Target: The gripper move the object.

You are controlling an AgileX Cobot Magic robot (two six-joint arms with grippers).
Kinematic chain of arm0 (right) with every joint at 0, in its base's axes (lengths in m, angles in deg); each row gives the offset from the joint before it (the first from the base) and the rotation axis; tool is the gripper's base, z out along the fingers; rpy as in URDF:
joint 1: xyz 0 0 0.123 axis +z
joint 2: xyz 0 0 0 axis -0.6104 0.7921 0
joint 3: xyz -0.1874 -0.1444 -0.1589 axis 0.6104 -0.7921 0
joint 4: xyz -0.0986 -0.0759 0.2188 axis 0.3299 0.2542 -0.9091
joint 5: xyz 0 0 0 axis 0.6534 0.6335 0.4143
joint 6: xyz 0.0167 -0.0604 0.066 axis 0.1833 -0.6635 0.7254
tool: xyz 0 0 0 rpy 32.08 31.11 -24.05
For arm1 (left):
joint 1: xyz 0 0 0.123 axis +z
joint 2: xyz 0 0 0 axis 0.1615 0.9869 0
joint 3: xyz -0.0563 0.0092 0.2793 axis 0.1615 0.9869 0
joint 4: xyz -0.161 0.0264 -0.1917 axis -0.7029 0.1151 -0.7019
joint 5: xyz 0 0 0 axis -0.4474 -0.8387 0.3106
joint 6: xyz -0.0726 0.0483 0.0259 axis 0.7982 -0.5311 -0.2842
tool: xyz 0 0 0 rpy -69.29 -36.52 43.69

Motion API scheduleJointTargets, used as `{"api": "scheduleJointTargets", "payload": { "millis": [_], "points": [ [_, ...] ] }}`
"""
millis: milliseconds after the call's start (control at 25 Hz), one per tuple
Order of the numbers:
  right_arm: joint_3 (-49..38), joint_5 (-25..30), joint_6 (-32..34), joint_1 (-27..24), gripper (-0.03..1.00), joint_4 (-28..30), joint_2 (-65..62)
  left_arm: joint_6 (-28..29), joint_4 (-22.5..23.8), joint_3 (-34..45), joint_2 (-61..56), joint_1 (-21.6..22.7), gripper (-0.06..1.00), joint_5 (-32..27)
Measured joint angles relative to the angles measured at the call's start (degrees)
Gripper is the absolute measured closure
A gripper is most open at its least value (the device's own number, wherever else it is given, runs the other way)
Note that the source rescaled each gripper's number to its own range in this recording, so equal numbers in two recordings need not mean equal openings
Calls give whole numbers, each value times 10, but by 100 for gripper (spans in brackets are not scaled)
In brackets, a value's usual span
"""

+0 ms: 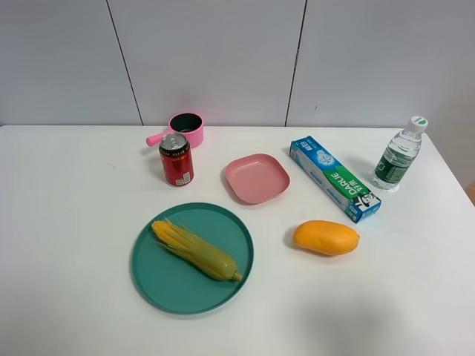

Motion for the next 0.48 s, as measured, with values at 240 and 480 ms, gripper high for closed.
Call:
{"api": "scheduleJointTargets", "payload": {
  "millis": [240, 480],
  "points": [
    [0, 0, 0, 0, -3, 0, 0, 14, -46, 56, -168, 26, 31, -1],
    [0, 0, 0, 0, -3, 0, 0, 92, -3, 198, -321, 26, 31, -4]
  ]
}}
